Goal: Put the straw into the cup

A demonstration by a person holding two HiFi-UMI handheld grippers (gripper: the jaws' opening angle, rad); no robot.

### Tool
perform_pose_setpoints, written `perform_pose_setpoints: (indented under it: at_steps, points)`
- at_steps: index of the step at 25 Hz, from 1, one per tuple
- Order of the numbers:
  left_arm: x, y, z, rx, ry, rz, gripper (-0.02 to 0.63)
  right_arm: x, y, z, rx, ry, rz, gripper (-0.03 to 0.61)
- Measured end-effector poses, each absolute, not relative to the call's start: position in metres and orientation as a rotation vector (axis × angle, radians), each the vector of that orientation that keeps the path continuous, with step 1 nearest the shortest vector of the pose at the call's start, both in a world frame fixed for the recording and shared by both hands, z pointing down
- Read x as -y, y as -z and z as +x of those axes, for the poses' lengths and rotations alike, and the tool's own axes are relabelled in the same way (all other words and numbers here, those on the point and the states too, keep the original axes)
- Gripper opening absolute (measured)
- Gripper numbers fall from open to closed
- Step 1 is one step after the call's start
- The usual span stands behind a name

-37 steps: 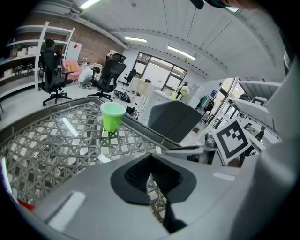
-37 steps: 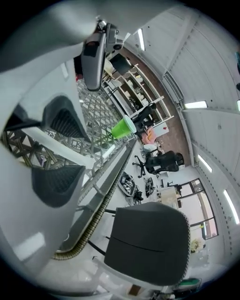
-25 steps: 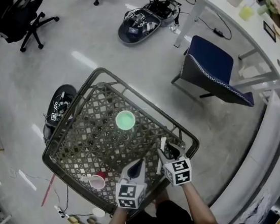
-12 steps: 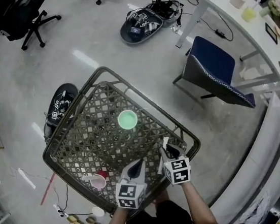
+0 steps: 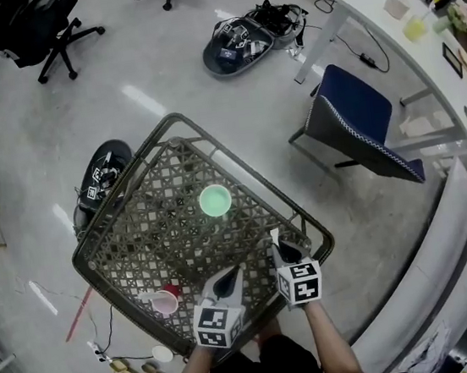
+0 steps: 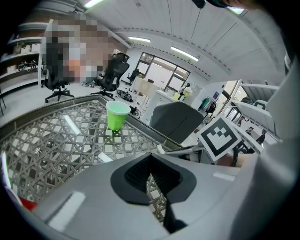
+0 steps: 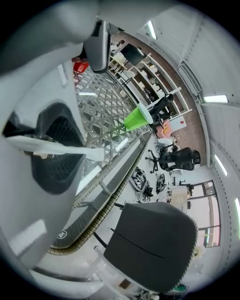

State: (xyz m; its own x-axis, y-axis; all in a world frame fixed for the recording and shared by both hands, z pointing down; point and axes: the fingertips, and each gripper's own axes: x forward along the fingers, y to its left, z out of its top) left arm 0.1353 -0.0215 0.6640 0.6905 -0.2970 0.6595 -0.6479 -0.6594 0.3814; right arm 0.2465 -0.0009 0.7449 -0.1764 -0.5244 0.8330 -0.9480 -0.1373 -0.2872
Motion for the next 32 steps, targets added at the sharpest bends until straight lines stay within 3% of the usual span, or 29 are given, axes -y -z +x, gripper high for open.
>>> perform_pose_setpoints:
  at_steps: [8, 32]
  points:
    - [0.025, -0.653, 0.130, 0.741, -0.722, 2.289, 0.006, 0.017, -0.704, 0.246, 1.799, -1.191, 1.716, 0.052]
    - [0.040, -0.589, 0.079, 0.952, -0.575, 2.298, 0.006, 0.123, -0.481, 0.218, 2.429, -0.509, 1.930, 0.052]
